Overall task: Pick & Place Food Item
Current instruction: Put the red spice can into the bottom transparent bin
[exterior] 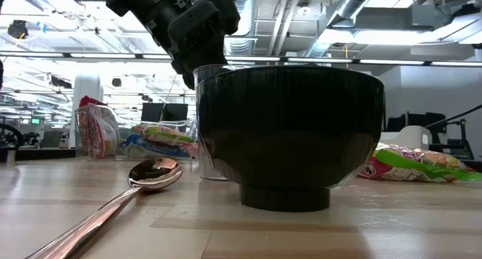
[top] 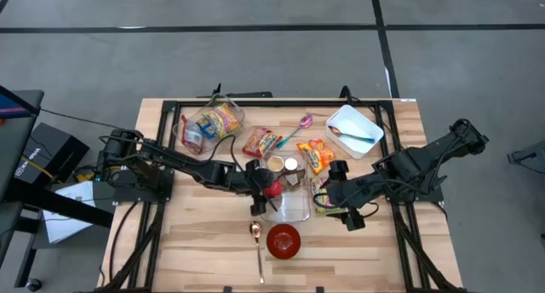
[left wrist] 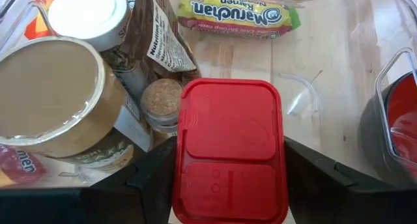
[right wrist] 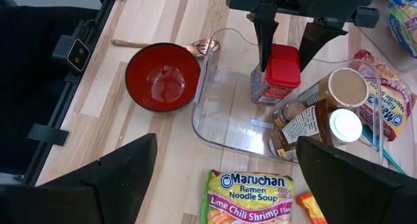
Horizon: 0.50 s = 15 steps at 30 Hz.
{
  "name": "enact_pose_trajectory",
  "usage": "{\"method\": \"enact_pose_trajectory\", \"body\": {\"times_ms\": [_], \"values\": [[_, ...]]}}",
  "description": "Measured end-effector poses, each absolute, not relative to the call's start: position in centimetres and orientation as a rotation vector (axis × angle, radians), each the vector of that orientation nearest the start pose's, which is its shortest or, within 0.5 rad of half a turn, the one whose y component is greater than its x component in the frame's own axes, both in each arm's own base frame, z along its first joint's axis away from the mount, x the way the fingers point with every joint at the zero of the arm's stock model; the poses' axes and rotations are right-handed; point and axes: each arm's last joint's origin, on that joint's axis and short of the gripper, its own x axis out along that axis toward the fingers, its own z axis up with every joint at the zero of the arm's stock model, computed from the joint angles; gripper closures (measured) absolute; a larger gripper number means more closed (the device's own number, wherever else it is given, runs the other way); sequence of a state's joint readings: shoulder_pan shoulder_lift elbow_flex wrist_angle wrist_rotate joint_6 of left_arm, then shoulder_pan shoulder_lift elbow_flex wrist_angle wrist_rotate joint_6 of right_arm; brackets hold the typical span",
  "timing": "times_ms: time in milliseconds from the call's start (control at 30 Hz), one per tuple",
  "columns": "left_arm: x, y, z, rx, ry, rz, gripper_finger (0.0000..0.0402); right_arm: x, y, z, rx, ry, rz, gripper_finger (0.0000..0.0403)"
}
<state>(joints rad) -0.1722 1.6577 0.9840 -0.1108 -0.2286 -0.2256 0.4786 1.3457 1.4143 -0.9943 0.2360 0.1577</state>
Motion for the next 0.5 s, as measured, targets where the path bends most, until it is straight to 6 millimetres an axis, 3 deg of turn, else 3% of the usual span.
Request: {"method": "enact_pose_trajectory", "body": {"times_ms": [500], "values": [[33.78,-5.01,19.53,-0.021,0.716,0.196,0.0115,23.3,11.33,36.09,-0.177,0.882,0.157,0.0042]]}}
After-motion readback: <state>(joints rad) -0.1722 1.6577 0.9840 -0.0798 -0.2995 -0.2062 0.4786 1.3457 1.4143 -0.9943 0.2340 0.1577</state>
